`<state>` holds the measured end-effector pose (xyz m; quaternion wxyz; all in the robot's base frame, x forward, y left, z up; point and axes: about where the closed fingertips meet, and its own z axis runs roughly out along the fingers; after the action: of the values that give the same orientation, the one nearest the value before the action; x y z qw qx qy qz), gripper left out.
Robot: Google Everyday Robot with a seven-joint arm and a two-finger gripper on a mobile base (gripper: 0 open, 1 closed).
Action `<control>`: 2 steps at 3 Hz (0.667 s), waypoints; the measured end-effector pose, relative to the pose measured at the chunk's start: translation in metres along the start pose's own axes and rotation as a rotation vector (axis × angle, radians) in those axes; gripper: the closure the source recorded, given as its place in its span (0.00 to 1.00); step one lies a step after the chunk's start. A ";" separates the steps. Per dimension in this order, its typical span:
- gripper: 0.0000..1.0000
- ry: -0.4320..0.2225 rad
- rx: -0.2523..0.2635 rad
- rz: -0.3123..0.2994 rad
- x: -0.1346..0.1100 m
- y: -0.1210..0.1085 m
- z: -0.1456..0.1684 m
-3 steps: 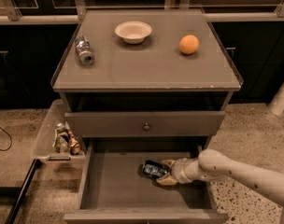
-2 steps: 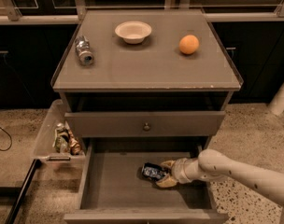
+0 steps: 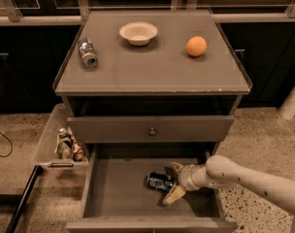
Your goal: Place pepsi can into middle drawer
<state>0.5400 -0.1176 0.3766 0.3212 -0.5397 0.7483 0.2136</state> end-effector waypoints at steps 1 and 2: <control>0.00 0.000 0.000 0.000 0.000 0.000 0.000; 0.00 0.010 0.006 0.028 0.004 0.006 -0.024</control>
Offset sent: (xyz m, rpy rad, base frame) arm -0.0272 -0.0443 0.0341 -0.0129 0.0372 -0.0627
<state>0.5276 -0.1345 0.3906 0.3161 -0.5295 0.7578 0.2133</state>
